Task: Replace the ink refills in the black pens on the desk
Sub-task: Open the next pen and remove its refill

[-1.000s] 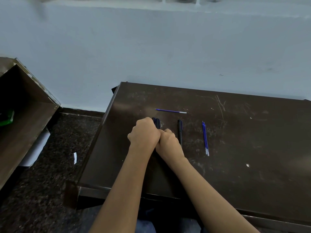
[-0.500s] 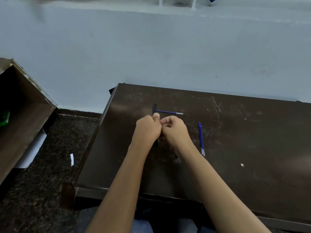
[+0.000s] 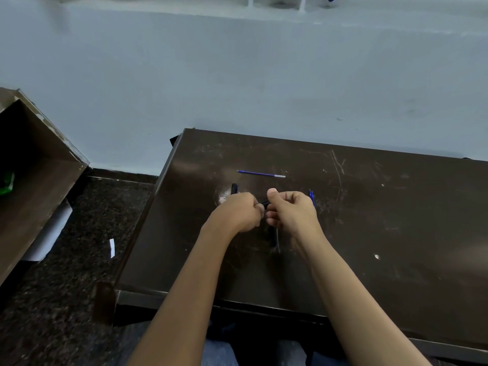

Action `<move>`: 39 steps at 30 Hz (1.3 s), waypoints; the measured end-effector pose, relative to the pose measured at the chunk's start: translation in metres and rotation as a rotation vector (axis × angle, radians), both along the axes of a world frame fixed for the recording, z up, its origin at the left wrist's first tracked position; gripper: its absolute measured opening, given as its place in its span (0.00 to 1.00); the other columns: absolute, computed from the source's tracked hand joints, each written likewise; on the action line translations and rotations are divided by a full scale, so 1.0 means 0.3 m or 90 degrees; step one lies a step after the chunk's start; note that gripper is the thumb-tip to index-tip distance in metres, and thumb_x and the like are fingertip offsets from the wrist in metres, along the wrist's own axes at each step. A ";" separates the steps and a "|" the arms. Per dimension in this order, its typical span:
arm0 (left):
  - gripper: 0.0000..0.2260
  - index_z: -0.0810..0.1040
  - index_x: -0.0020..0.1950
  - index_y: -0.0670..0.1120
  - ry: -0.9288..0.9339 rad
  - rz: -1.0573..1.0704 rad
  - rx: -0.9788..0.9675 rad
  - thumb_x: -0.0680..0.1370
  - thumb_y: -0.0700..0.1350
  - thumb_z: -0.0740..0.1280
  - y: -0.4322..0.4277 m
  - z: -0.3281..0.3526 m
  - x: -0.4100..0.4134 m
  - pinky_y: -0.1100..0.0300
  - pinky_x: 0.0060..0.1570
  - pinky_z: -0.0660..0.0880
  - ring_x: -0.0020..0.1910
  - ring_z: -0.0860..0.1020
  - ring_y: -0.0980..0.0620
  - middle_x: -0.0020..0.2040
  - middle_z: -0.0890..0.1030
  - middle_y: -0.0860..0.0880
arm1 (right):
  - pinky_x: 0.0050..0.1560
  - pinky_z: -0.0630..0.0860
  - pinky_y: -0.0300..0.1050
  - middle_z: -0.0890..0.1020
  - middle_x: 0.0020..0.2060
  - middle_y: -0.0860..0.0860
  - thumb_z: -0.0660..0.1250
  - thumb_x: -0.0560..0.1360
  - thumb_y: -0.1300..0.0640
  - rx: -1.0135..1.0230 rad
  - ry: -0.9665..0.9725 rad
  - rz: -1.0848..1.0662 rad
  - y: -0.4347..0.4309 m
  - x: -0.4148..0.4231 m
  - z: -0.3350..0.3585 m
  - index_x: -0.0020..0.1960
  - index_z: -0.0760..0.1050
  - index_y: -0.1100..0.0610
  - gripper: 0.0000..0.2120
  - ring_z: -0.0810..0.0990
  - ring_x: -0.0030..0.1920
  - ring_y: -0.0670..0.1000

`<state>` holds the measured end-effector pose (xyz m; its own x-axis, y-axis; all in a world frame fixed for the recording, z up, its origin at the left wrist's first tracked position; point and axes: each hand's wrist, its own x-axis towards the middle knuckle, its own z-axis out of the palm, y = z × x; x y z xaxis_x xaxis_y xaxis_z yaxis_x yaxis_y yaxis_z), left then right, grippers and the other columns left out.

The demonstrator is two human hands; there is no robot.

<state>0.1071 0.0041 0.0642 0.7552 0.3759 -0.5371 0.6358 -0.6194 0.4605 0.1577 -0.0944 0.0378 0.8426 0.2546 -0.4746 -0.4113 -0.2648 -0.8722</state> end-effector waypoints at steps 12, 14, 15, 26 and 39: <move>0.08 0.65 0.42 0.50 -0.053 0.033 0.117 0.81 0.49 0.56 0.029 -0.015 -0.017 0.57 0.39 0.65 0.43 0.70 0.50 0.44 0.73 0.48 | 0.31 0.68 0.39 0.75 0.30 0.51 0.61 0.78 0.55 -0.044 0.012 0.128 0.083 0.006 -0.015 0.43 0.77 0.60 0.11 0.70 0.29 0.46; 0.10 0.64 0.39 0.51 -0.072 0.020 0.152 0.80 0.49 0.56 0.029 -0.020 -0.026 0.59 0.34 0.63 0.42 0.70 0.51 0.42 0.72 0.50 | 0.30 0.67 0.38 0.75 0.29 0.51 0.61 0.79 0.56 -0.016 0.024 0.122 0.083 0.009 -0.018 0.42 0.77 0.59 0.10 0.69 0.29 0.46; 0.10 0.65 0.38 0.52 -0.092 0.014 0.166 0.80 0.50 0.56 0.032 -0.022 -0.030 0.60 0.32 0.61 0.41 0.71 0.51 0.41 0.72 0.50 | 0.29 0.67 0.38 0.74 0.29 0.50 0.61 0.78 0.57 0.001 0.031 0.117 0.082 0.013 -0.016 0.42 0.76 0.59 0.09 0.69 0.29 0.45; 0.12 0.74 0.55 0.47 -0.044 -0.020 0.013 0.82 0.50 0.53 0.038 -0.025 -0.017 0.63 0.42 0.66 0.42 0.70 0.55 0.46 0.72 0.50 | 0.30 0.65 0.39 0.73 0.28 0.51 0.58 0.79 0.65 0.081 0.037 0.095 0.055 0.050 -0.005 0.44 0.74 0.59 0.08 0.69 0.26 0.45; 0.18 0.75 0.64 0.42 0.064 0.084 0.076 0.81 0.49 0.54 0.076 -0.040 -0.035 0.59 0.44 0.67 0.43 0.72 0.52 0.58 0.76 0.43 | 0.41 0.77 0.45 0.82 0.37 0.52 0.63 0.73 0.59 -0.112 -0.161 0.102 0.014 0.105 -0.113 0.41 0.74 0.54 0.03 0.79 0.37 0.49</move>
<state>0.0966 0.0270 0.0522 0.6398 0.5339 -0.5529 0.7544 -0.5736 0.3191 0.1893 -0.0902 0.0039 0.8953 0.3253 -0.3042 -0.1292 -0.4640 -0.8764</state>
